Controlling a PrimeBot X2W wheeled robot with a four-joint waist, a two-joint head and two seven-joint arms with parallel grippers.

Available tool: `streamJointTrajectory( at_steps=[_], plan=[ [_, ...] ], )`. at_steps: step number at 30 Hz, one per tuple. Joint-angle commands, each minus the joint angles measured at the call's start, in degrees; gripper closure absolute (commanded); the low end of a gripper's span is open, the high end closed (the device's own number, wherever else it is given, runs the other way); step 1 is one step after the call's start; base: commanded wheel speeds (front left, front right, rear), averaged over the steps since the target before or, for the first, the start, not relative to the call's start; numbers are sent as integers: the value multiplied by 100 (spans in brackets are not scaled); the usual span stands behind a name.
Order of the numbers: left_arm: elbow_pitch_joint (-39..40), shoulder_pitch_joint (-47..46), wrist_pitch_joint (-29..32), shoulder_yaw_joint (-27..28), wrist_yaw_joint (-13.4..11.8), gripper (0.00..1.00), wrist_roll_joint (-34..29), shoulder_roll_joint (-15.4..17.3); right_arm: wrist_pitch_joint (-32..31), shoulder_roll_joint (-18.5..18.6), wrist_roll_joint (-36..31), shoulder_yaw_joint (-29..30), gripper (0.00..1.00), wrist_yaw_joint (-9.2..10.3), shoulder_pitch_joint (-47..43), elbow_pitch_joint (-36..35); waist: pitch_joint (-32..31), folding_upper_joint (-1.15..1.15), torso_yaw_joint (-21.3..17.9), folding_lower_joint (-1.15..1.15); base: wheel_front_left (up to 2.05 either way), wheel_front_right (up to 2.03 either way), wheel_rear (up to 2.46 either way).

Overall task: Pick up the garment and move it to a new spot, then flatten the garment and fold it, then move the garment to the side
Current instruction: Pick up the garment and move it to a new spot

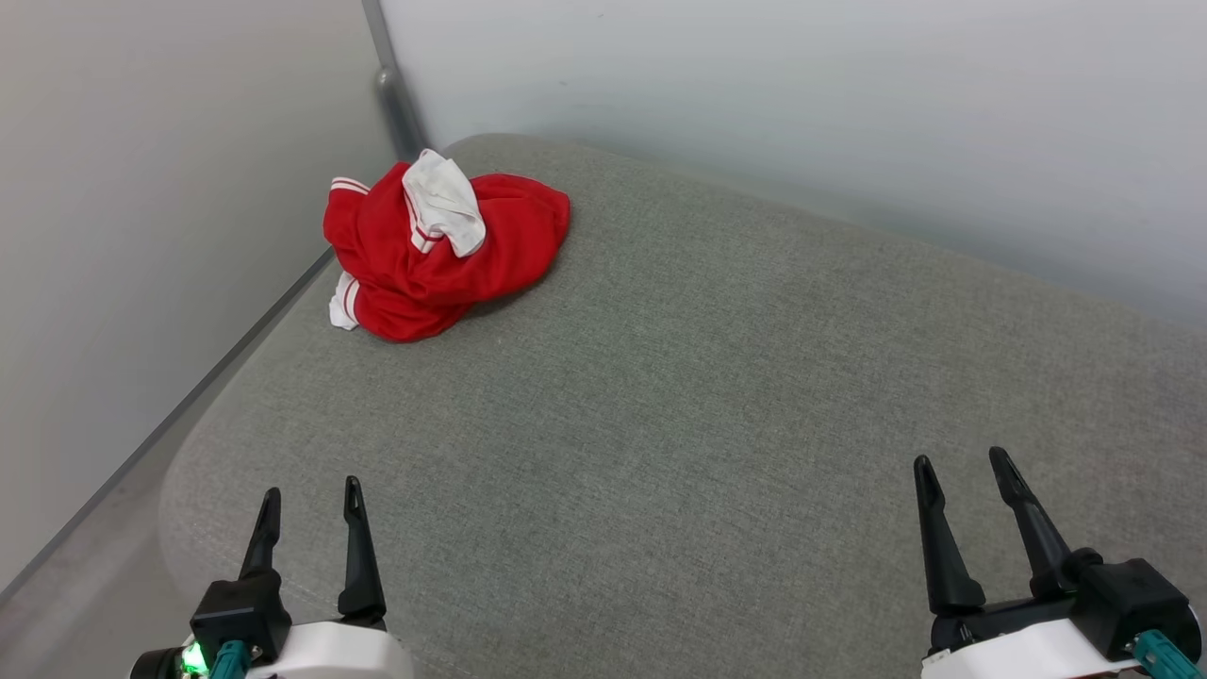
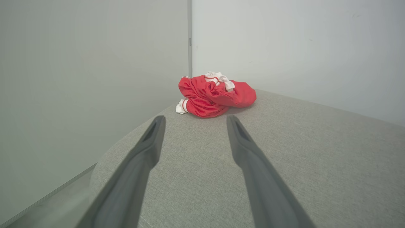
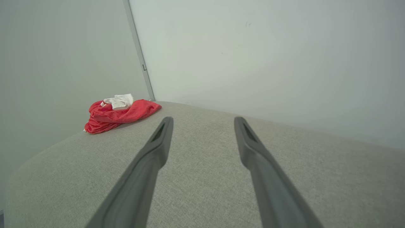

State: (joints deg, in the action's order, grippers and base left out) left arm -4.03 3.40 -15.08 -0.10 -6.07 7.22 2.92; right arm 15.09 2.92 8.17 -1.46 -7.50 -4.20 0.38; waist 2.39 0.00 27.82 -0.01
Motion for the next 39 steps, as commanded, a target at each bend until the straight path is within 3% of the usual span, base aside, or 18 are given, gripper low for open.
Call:
streamJointTrajectory(
  at_steps=[1,4,12,19,25,33,39],
  plan=[
    [11,47,-14,11,-11,0,8,-5,11,-7,-9,-9,0,2,-35,-2,6,0,-2,1,0,0,0],
    [-25,-80,-14,88,74,0,102,-4,12,-7,-25,-25,0,2,-2,-16,47,0,-38,1,0,0,0],
    [-123,-1215,-14,913,685,0,173,211,11,-7,-286,22,0,2,225,-80,468,0,-325,1,0,0,0],
    [-259,-2518,-14,1757,1009,0,340,773,12,-7,-632,217,0,2,534,-235,1204,0,-801,1,0,0,0],
    [-765,-3557,-10,2051,1217,0,498,1513,11,-7,-911,414,0,2,731,-440,1913,0,-1069,1,0,0,0],
    [-2022,-4989,257,1540,1342,0,938,2404,12,168,-1102,627,0,2,877,-778,2750,0,-1164,1,0,0,0],
    [-2654,-5609,1317,853,1341,0,1680,3104,11,287,-1126,674,0,2,999,-1060,3139,0,-1318,1,0,0,0]
  ],
)
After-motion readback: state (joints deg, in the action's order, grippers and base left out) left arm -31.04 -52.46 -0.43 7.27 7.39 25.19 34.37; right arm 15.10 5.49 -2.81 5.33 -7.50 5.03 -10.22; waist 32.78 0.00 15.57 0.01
